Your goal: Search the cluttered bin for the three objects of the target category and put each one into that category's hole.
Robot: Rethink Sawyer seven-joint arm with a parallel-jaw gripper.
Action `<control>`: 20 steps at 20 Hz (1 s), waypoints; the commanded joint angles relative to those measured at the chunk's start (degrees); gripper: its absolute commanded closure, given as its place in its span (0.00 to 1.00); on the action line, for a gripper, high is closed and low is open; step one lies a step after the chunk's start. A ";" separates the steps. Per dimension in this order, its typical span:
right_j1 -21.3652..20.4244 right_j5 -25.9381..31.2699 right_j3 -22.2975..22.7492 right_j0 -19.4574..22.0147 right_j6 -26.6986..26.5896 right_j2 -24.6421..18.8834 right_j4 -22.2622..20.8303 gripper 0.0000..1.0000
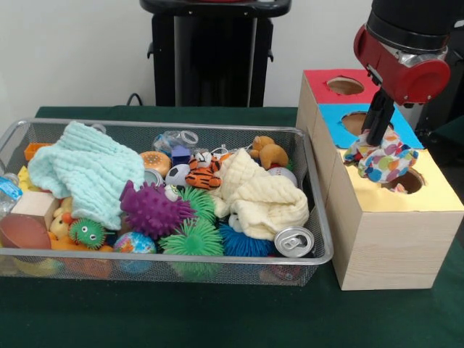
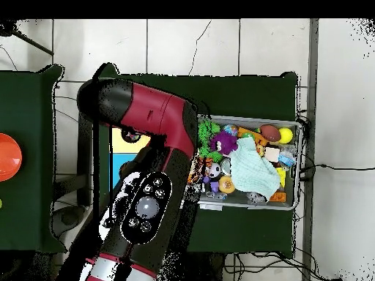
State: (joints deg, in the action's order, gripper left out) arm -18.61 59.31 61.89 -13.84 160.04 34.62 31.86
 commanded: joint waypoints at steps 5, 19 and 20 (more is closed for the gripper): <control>0.24 1.81 4.03 1.48 9.59 -5.70 0.37 1.00; 0.16 0.98 5.23 2.63 8.06 -5.90 0.06 1.00; 0.16 0.77 5.43 2.82 7.82 -5.92 0.00 1.00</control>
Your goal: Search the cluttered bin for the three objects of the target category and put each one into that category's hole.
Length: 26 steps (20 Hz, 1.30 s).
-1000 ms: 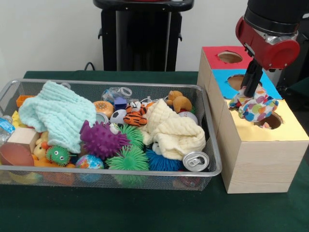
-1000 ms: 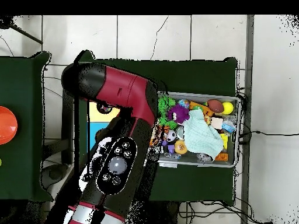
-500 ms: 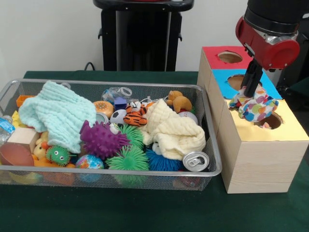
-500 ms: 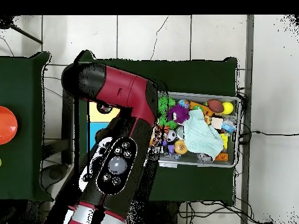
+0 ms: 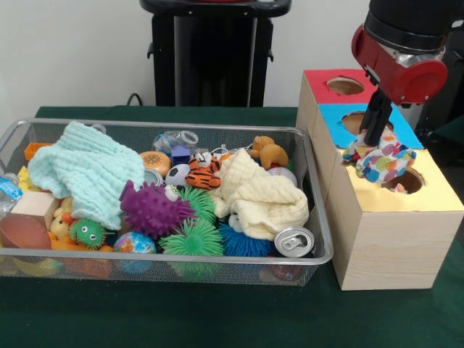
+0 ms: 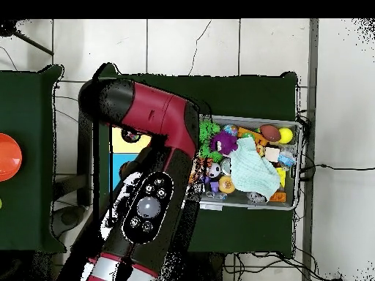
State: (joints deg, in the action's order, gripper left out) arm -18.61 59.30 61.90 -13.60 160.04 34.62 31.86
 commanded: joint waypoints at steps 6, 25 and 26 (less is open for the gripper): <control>0.25 -0.45 6.30 3.54 6.61 -6.36 -0.12 1.00; -0.11 0.20 5.98 3.73 6.91 -6.40 -0.51 1.00; -0.26 0.34 6.05 3.66 6.94 -6.33 -0.53 1.00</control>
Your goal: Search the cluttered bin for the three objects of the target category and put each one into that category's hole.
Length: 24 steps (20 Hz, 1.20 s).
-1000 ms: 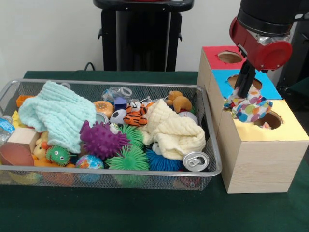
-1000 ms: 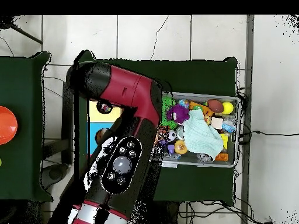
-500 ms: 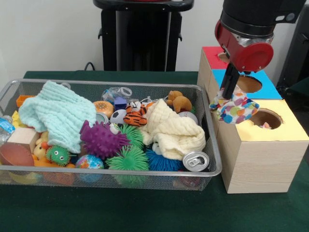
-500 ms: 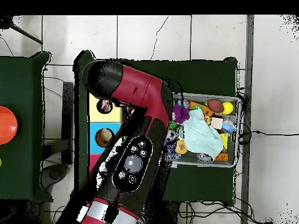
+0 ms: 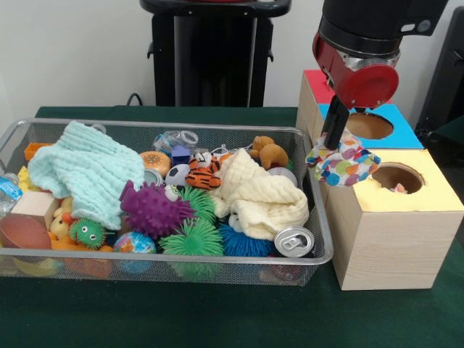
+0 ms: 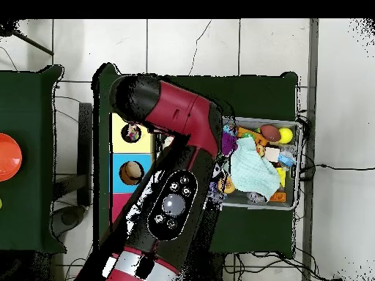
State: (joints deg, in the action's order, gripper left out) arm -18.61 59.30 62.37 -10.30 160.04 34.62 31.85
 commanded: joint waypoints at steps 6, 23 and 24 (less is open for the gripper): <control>-0.36 0.41 5.69 0.17 7.00 -6.38 -0.51 1.00; -0.03 0.74 4.67 -0.47 7.18 -6.35 -0.67 1.00; 0.00 0.78 4.61 -0.48 7.18 -6.31 -0.70 1.00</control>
State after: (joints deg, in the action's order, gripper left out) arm -18.97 59.30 62.37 -10.99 160.04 34.62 31.84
